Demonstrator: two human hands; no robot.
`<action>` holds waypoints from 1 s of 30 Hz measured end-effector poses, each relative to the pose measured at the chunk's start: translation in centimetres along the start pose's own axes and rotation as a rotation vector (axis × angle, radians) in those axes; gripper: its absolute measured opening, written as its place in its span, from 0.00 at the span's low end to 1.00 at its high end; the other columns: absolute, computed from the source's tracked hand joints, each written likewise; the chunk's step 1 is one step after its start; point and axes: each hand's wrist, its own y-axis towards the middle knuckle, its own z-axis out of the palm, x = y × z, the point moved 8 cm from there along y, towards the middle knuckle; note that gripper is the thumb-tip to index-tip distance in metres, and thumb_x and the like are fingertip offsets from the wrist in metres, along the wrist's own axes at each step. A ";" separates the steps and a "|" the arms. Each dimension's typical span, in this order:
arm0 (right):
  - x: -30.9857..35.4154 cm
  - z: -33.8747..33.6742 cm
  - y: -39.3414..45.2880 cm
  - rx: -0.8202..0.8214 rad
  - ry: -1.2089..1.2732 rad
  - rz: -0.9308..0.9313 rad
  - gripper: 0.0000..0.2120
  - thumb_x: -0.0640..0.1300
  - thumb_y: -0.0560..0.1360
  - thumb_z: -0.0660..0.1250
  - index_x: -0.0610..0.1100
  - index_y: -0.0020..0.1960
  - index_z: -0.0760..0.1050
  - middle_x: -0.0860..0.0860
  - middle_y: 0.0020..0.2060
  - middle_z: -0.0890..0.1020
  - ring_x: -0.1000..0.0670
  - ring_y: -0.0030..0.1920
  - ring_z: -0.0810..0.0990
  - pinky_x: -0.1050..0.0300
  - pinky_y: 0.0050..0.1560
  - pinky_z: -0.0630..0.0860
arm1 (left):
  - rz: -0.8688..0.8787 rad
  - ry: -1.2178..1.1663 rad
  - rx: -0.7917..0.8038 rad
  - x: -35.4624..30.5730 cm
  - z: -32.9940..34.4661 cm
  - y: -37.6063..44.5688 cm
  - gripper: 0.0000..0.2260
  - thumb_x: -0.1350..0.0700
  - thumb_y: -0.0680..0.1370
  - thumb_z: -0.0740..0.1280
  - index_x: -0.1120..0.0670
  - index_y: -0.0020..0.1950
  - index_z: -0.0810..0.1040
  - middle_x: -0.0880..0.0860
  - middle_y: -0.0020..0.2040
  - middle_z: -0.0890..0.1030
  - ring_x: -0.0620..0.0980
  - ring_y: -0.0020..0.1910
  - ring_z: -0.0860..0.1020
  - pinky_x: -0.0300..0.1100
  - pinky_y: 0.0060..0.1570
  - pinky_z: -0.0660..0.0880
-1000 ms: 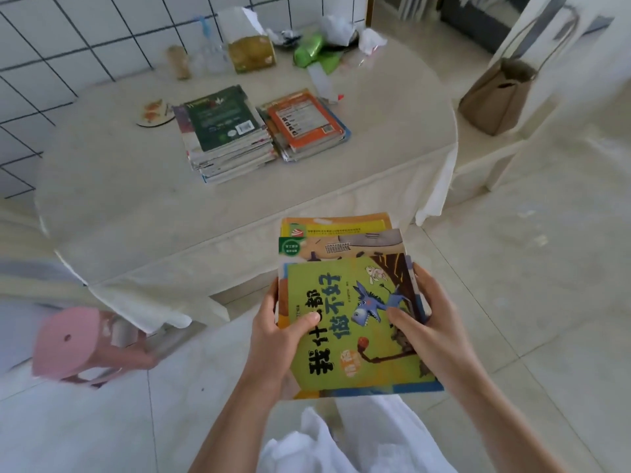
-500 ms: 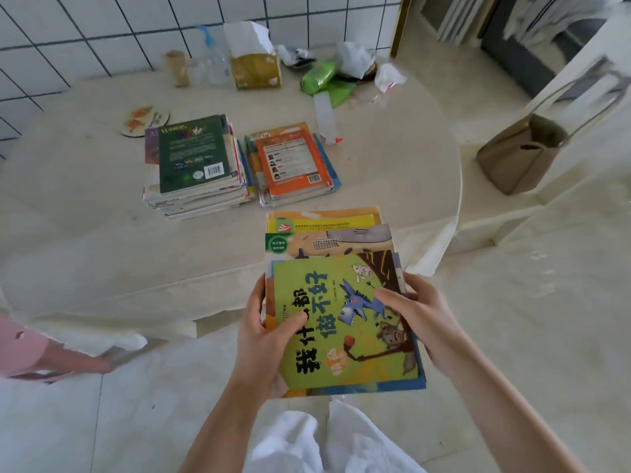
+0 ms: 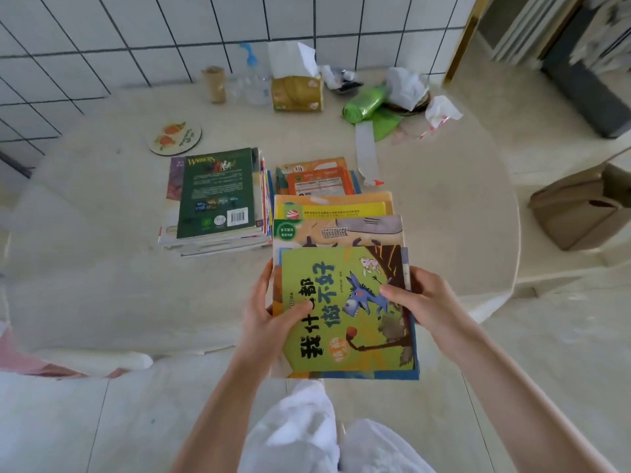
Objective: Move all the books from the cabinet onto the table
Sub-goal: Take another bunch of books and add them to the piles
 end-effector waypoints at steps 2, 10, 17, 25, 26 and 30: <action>1.4 0.1 2.0 0.004 -0.028 -0.023 0.06 0.42 0.73 0.71 0.46 0.50 0.78 0.47 0.45 0.86 0.47 0.45 0.85 0.46 0.50 0.81 | 0.006 0.012 0.018 -0.8 -0.3 2.5 0.36 0.63 0.71 0.75 0.41 0.72 0.63 0.49 0.55 0.83 0.51 0.49 0.84 0.53 0.43 0.83; 4.0 1.0 9.1 0.042 -0.114 -0.173 0.17 0.35 0.71 0.72 0.49 0.53 0.72 0.50 0.48 0.84 0.48 0.49 0.83 0.45 0.52 0.79 | 0.068 0.124 0.081 -2.6 -0.5 9.9 0.36 0.76 0.67 0.72 0.53 0.67 0.64 0.54 0.51 0.80 0.46 0.47 0.83 0.39 0.36 0.80; 3.1 0.2 12.4 0.042 -0.124 -0.312 0.21 0.45 0.64 0.74 0.56 0.53 0.71 0.46 0.45 0.82 0.38 0.47 0.80 0.38 0.52 0.76 | 0.156 0.240 -0.008 -1.8 -0.7 13.1 0.35 0.73 0.60 0.77 0.61 0.64 0.69 0.52 0.51 0.85 0.51 0.51 0.83 0.46 0.46 0.82; 0.3 0.4 14.0 0.048 -0.160 -0.316 0.21 0.26 0.69 0.70 0.44 0.57 0.73 0.66 0.44 0.84 0.64 0.47 0.82 0.69 0.49 0.78 | 0.379 0.503 -0.109 -2.2 -0.9 12.6 0.28 0.40 0.69 0.75 0.55 0.62 0.78 0.53 0.58 0.81 0.53 0.59 0.78 0.53 0.57 0.77; 0.0 0.5 14.1 0.062 -0.164 -0.308 0.24 0.26 0.69 0.70 0.48 0.57 0.72 0.68 0.46 0.83 0.64 0.48 0.82 0.69 0.51 0.78 | 0.364 0.526 -0.116 -2.0 -1.1 12.6 0.30 0.39 0.68 0.74 0.56 0.62 0.77 0.51 0.58 0.81 0.49 0.59 0.78 0.48 0.57 0.77; -0.7 1.3 14.1 0.156 -0.228 -0.323 0.28 0.29 0.71 0.70 0.53 0.61 0.67 0.72 0.51 0.80 0.67 0.52 0.79 0.73 0.53 0.74 | 0.306 0.558 -0.127 -0.6 -1.9 12.5 0.33 0.42 0.65 0.76 0.58 0.64 0.75 0.43 0.56 0.81 0.38 0.56 0.78 0.34 0.53 0.76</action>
